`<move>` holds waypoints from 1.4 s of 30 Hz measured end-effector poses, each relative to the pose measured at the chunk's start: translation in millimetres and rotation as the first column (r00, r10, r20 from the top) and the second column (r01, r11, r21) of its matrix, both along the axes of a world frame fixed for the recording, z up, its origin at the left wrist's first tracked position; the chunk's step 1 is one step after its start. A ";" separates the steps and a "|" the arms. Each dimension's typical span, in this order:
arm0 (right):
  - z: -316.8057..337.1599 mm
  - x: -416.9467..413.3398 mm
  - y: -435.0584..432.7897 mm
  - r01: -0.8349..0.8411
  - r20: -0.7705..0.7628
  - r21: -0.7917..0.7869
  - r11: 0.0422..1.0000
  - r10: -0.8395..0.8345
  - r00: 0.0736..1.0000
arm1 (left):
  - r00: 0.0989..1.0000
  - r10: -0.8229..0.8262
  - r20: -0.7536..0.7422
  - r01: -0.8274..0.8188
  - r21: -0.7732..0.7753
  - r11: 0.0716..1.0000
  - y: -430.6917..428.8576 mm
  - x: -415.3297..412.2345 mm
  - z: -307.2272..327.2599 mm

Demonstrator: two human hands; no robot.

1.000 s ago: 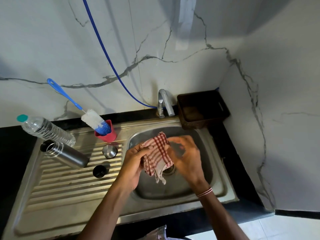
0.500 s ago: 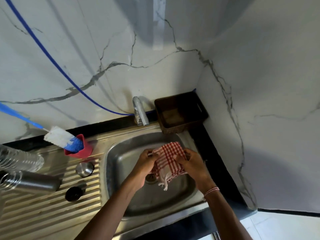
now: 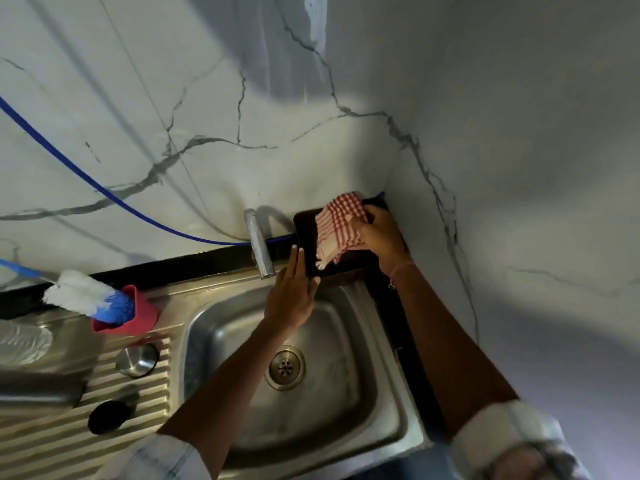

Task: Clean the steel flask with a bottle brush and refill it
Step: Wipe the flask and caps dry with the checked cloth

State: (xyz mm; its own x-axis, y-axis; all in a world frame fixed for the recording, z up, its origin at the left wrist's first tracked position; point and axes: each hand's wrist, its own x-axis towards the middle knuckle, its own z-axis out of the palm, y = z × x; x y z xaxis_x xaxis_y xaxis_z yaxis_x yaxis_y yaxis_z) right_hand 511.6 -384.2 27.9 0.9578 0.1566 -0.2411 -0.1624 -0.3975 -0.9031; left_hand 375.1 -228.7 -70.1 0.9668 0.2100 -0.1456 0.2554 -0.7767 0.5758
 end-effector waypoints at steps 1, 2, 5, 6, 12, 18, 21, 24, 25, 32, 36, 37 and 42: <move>-11.3 9.8 5.9 -0.005 -0.121 0.068 0.998 0.013 0.993 | 1.000 -0.010 -0.020 0.010 0.015 1.000 1.6 2.3 -3.9; -27.4 18.2 9.2 -0.022 -0.204 0.061 0.998 0.034 0.978 | 0.999 -0.020 -0.031 0.020 0.022 1.000 2.1 3.7 -7.5; -69.5 30.7 11.7 -0.314 -0.238 -0.383 0.869 0.236 0.942 | 0.999 -0.039 -0.030 0.039 0.018 0.999 1.8 4.1 -12.8; -80.6 32.8 11.9 -0.369 -0.222 -0.510 0.777 0.295 0.929 | 0.999 -0.043 -0.028 0.044 0.020 0.999 1.6 4.3 -13.6; -107.9 43.2 8.8 -0.393 -0.161 -0.642 0.658 0.386 0.908 | 0.999 -0.026 -0.044 0.027 0.039 0.999 -0.3 5.3 -10.6; -103.3 30.8 3.7 -0.351 -0.051 -0.663 0.661 0.428 0.903 | 0.999 -0.038 -0.028 0.039 0.035 0.999 -0.3 -0.1 -4.8; -84.4 8.3 5.8 -0.323 0.042 -0.665 0.673 0.465 0.884 | 0.999 -0.043 -0.015 0.043 0.036 0.998 -1.2 -10.4 2.8; -67.8 -19.1 10.4 -0.280 0.162 -0.626 0.727 0.473 0.866 | 1.000 -0.020 -0.012 0.021 0.063 0.998 3.5 -23.4 9.6; -63.2 -28.0 12.2 -0.270 0.188 -0.614 0.741 0.470 0.863 | 1.000 -0.005 -0.014 0.006 0.082 0.997 7.1 -27.1 10.6; -43.6 -124.7 29.7 -0.322 0.228 -0.551 0.770 0.511 0.829 | 0.993 0.112 0.026 -0.114 0.206 0.972 49.1 -99.8 21.0; -44.6 -174.3 49.0 -0.397 0.222 -0.502 0.768 0.558 0.799 | 0.980 0.177 0.091 -0.196 0.299 0.934 78.3 -161.5 30.0; -45.4 -185.3 54.4 -0.405 0.227 -0.503 0.764 0.569 0.791 | 0.972 0.202 0.117 -0.228 0.300 0.926 83.0 -176.6 31.7; -54.4 -233.0 89.1 -0.454 0.285 -0.504 0.735 0.637 0.716 | 0.905 0.387 0.176 -0.423 0.281 0.861 109.5 -242.7 34.4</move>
